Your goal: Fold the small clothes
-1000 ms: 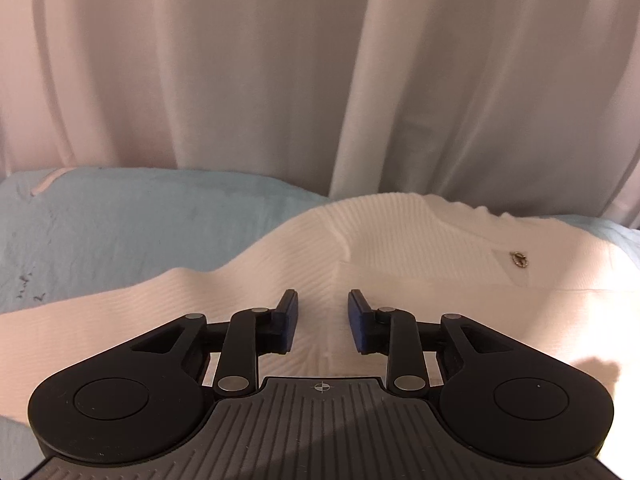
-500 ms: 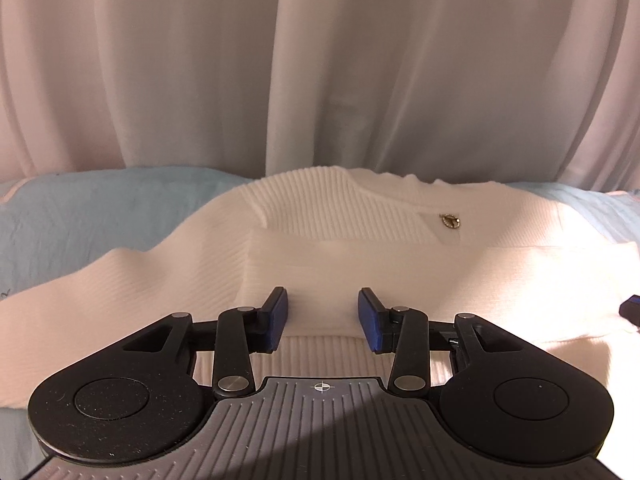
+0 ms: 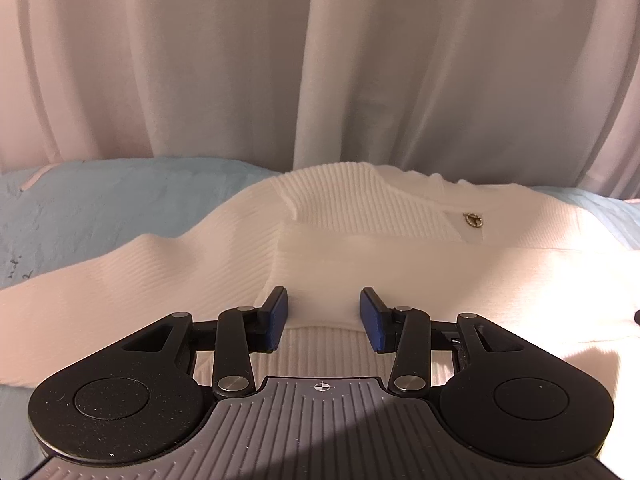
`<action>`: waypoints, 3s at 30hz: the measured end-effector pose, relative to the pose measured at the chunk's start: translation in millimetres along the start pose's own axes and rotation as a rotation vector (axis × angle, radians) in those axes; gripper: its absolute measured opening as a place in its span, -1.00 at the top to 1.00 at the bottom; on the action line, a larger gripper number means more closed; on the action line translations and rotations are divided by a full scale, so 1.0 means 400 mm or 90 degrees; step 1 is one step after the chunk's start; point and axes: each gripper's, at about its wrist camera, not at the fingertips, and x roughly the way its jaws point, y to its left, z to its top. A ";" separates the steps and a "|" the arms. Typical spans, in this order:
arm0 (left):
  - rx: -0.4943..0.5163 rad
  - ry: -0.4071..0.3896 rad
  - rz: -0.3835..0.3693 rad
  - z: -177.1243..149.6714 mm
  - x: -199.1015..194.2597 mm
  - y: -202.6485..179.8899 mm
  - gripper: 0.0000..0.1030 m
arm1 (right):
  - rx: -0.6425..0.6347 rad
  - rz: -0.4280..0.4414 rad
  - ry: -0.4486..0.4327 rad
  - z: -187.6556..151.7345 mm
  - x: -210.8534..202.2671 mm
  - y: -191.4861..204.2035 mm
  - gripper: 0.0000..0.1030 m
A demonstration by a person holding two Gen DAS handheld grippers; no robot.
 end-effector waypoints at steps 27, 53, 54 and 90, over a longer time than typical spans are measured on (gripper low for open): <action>-0.871 -0.174 0.102 -0.352 -0.337 0.863 -0.11 | 0.436 0.202 0.050 -0.122 -0.196 -0.087 0.65; -0.513 -0.218 -0.178 -0.124 -0.329 0.539 0.83 | 0.452 0.194 0.018 -0.098 -0.206 -0.088 0.65; -0.436 -0.194 -0.226 -0.099 -0.319 0.439 0.82 | 0.449 0.197 0.017 -0.098 -0.207 -0.085 0.65; -0.233 -0.042 0.037 -0.211 -0.256 0.185 -0.55 | 0.195 0.182 -0.092 0.132 -0.063 0.106 0.89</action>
